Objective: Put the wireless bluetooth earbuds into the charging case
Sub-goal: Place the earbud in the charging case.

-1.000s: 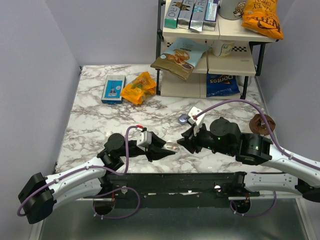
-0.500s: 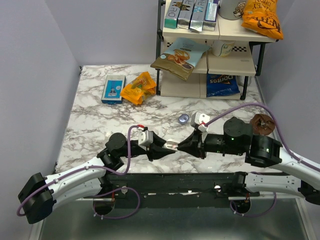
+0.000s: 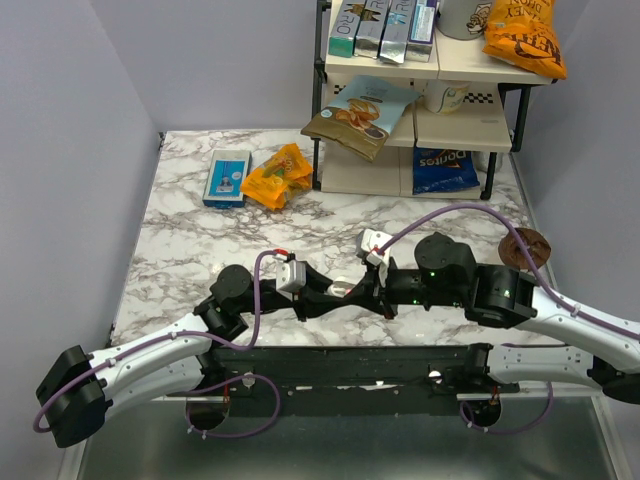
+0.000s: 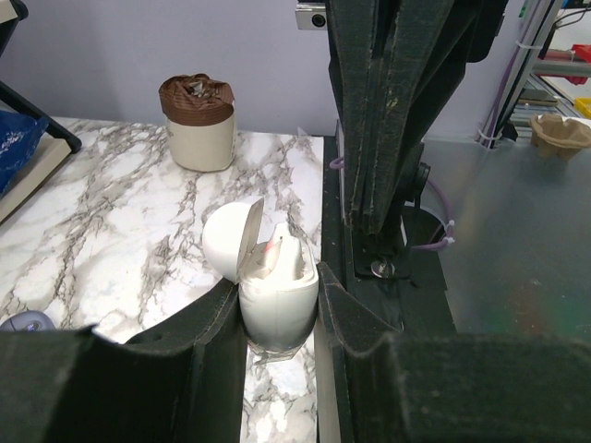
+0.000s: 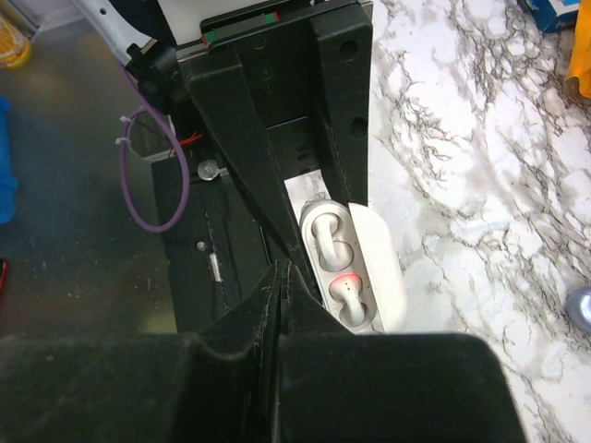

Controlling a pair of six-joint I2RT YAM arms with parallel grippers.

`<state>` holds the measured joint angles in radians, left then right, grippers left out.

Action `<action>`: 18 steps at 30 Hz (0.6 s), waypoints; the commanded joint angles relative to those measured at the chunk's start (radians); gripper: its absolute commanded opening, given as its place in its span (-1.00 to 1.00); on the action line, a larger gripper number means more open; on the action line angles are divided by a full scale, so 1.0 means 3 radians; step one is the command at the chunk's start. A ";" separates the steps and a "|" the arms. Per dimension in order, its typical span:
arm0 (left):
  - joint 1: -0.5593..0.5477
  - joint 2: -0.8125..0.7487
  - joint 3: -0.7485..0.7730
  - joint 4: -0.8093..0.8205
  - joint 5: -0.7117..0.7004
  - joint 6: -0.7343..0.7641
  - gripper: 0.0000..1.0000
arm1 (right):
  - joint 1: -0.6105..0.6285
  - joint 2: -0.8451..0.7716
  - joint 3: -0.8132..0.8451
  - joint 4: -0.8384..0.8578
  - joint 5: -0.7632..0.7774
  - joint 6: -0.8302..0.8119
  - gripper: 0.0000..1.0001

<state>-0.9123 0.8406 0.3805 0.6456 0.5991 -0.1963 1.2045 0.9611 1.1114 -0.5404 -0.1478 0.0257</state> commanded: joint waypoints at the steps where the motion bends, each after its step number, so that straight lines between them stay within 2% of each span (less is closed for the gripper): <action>1: -0.0032 -0.0041 0.0061 0.0072 0.0104 0.0071 -1.00 | 0.0014 0.0048 0.0115 -0.0045 0.0135 0.0016 -0.83; 18: -0.0206 -0.0092 0.0046 0.0047 0.0053 0.0235 -1.00 | 0.0014 0.0140 0.0089 -0.0019 0.0452 0.0144 -0.85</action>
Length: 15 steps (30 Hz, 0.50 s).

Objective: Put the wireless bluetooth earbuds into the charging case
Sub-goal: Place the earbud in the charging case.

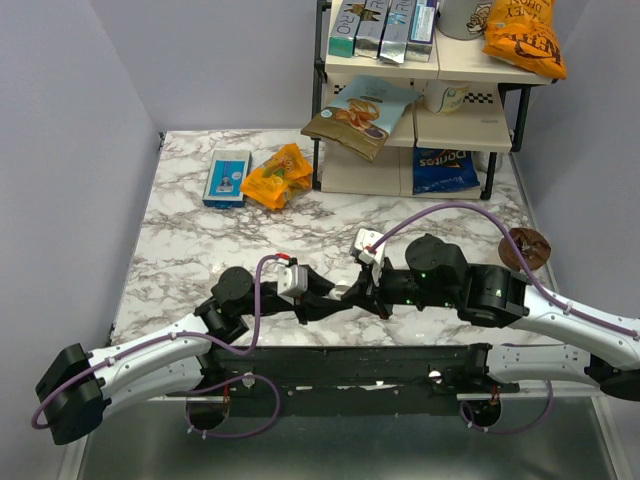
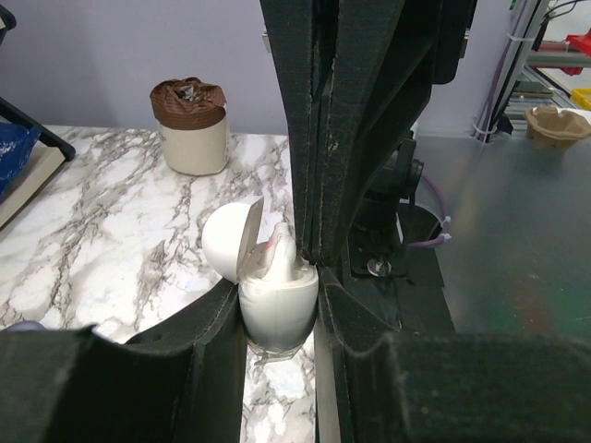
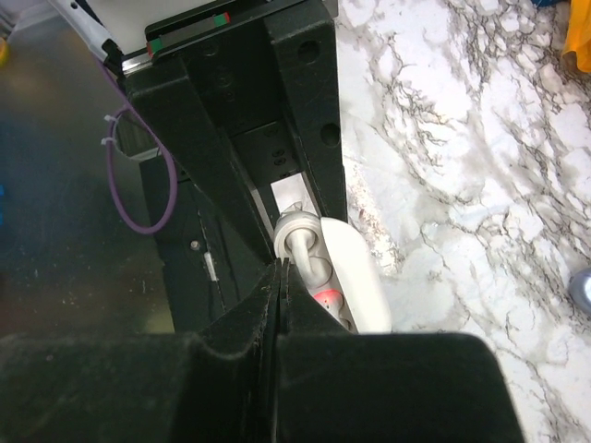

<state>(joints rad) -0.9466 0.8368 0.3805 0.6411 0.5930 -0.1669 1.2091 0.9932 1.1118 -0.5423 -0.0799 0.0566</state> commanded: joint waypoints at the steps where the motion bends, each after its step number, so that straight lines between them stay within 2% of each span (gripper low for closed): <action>1: -0.0102 -0.0094 0.0046 0.0057 0.0064 0.0147 -1.00 | -0.0001 0.0039 0.0083 -0.0008 0.0231 0.0062 -0.85; 11: -0.0127 -0.0192 -0.0016 0.0144 -0.0028 0.0153 -1.00 | -0.0006 0.0049 0.0032 -0.0043 0.0220 0.0128 -0.85; 15: -0.0127 -0.0197 -0.0006 0.0042 -0.0120 0.0142 -1.00 | -0.0001 -0.0012 0.0088 -0.0059 -0.0045 0.0006 -0.75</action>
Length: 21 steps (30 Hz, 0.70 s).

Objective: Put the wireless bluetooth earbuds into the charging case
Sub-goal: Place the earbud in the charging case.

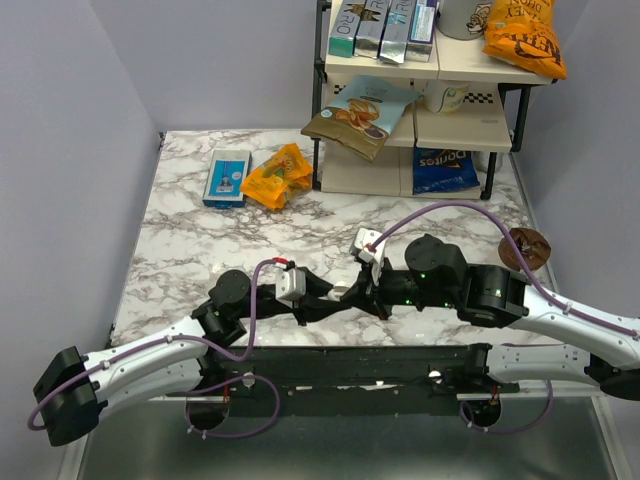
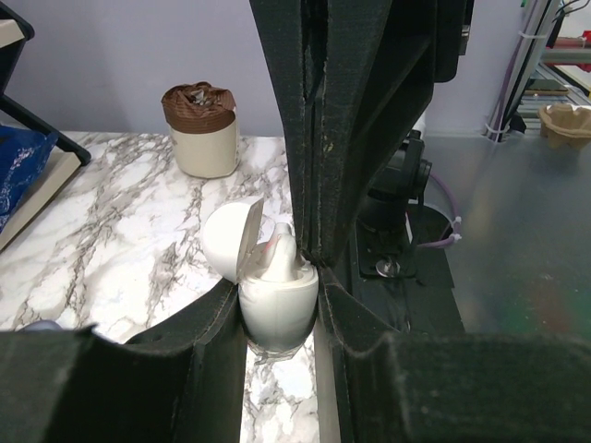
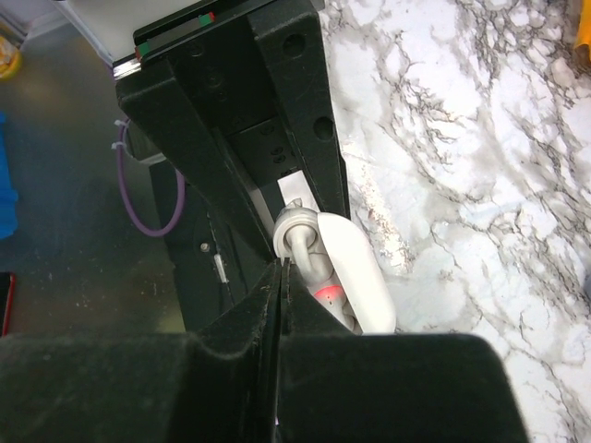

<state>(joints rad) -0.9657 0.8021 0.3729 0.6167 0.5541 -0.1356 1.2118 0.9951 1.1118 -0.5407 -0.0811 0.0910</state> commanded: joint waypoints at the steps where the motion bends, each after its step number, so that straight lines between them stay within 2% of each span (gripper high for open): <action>1: -0.0064 -0.0081 0.0020 0.0072 -0.0011 0.0038 -1.00 | -0.0010 -0.0034 0.0098 -0.0054 -0.0082 -0.0119 -0.72; 5: -0.0064 -0.0101 -0.0011 0.0036 -0.0103 0.0038 -1.00 | -0.0010 -0.0136 0.0165 -0.0110 -0.0083 -0.0180 -0.59; 13: -0.0064 -0.0168 -0.0087 0.0148 -0.0103 0.0007 -1.00 | -0.0010 -0.0326 0.0093 -0.0217 0.0244 -0.0216 -0.58; 21: -0.0064 -0.0229 -0.0103 0.0353 0.0090 -0.0151 -1.00 | -0.0015 -0.0285 0.0027 -0.0314 0.0056 -0.0267 -0.43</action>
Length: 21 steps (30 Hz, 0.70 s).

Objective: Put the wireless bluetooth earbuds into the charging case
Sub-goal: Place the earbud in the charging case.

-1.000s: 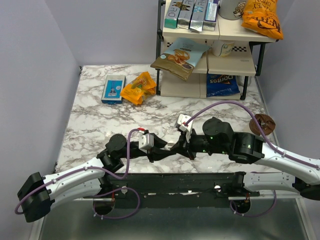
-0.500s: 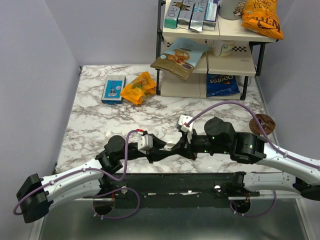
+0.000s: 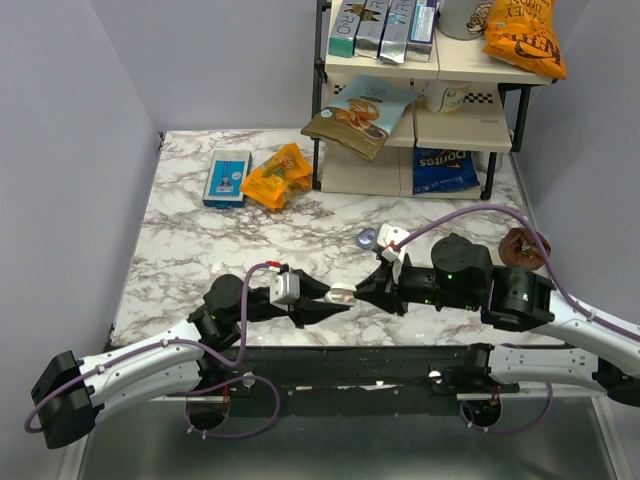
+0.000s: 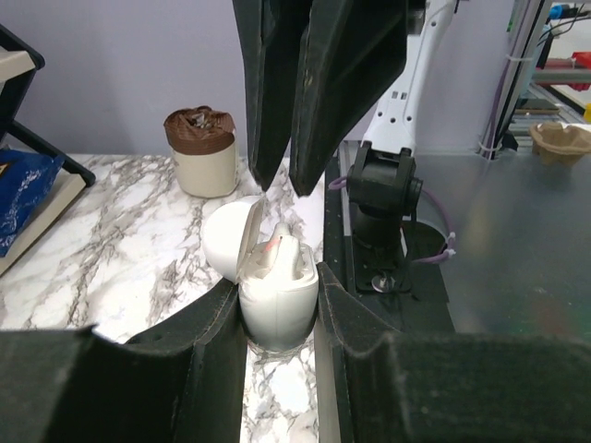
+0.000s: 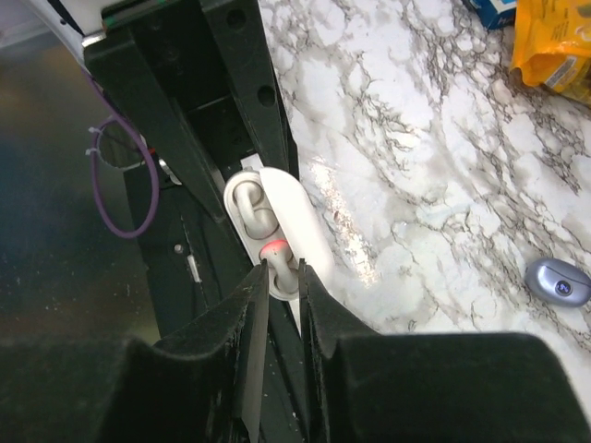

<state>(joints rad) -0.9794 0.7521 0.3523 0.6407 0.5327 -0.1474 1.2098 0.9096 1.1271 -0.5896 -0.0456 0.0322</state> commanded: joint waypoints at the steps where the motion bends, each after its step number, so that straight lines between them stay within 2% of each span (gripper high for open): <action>1: -0.0013 -0.0063 -0.0039 0.0349 0.0208 -0.0147 -1.00 | -0.0004 0.0000 -0.0029 -0.0152 -0.0073 -0.0072 -0.42; 10: -0.0013 -0.0007 -0.0008 0.0492 0.0402 -0.0311 -1.00 | -0.0004 0.0010 -0.0029 -0.0198 -0.0083 -0.0194 -0.34; 21: 0.0008 -0.0027 0.0012 0.0442 0.0280 -0.0296 -1.00 | -0.0004 -0.0188 -0.0045 -0.0131 -0.0145 -0.0194 -0.30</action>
<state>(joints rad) -0.9771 0.7563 0.3477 0.6994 0.5930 -0.2367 1.2098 0.8925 1.1255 -0.6117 -0.0910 -0.0116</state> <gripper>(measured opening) 0.359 0.350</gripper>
